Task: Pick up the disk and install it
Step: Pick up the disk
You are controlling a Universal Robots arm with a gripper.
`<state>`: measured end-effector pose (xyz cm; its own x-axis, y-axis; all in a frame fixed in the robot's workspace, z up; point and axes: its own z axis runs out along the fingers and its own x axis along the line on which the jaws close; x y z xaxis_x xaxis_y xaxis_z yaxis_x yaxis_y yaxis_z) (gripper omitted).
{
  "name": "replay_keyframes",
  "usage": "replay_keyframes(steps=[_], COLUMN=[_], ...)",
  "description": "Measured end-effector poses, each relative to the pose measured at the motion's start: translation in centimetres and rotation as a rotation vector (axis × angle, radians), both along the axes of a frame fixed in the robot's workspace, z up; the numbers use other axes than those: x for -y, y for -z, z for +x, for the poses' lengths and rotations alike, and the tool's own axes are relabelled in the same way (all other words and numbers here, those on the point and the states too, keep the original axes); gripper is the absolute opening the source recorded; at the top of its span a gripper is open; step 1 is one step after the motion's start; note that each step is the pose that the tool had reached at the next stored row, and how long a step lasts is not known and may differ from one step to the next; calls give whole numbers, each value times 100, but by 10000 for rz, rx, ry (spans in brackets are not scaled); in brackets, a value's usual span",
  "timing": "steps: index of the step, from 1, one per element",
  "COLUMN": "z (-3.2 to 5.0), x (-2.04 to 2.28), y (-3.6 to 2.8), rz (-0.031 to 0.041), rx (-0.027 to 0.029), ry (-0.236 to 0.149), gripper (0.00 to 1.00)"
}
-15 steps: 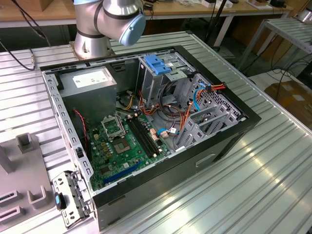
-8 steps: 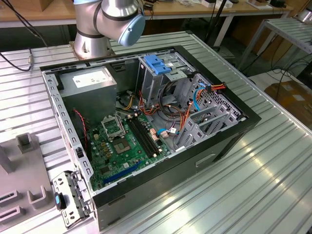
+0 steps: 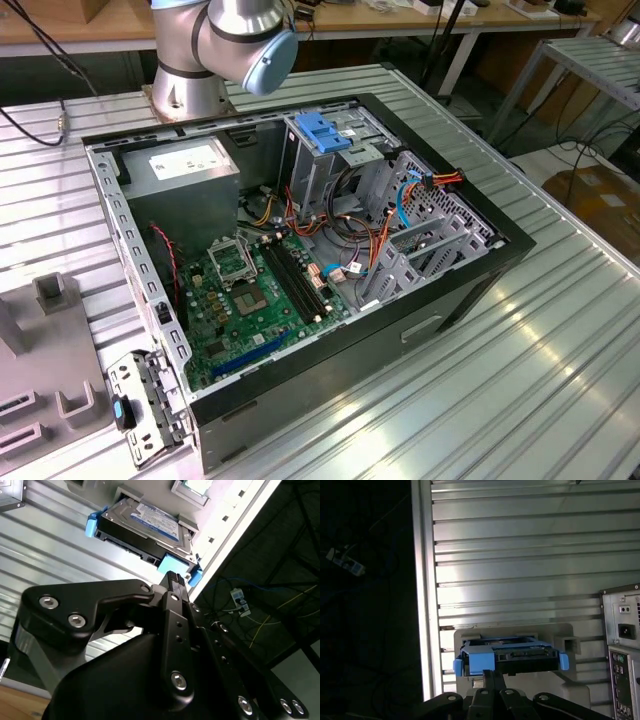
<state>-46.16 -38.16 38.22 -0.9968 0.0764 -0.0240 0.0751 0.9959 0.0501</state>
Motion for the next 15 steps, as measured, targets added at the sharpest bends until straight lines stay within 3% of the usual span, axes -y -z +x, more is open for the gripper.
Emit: replay_keyframes(steps=[3, 5, 15], z=[-1, -1, 0], x=[0, 0, 0], y=[0, 4, 27], rz=[-1, -2, -35], rx=[0, 1, -2], ry=[-25, -749, -3097], gripper=[11, 11, 11])
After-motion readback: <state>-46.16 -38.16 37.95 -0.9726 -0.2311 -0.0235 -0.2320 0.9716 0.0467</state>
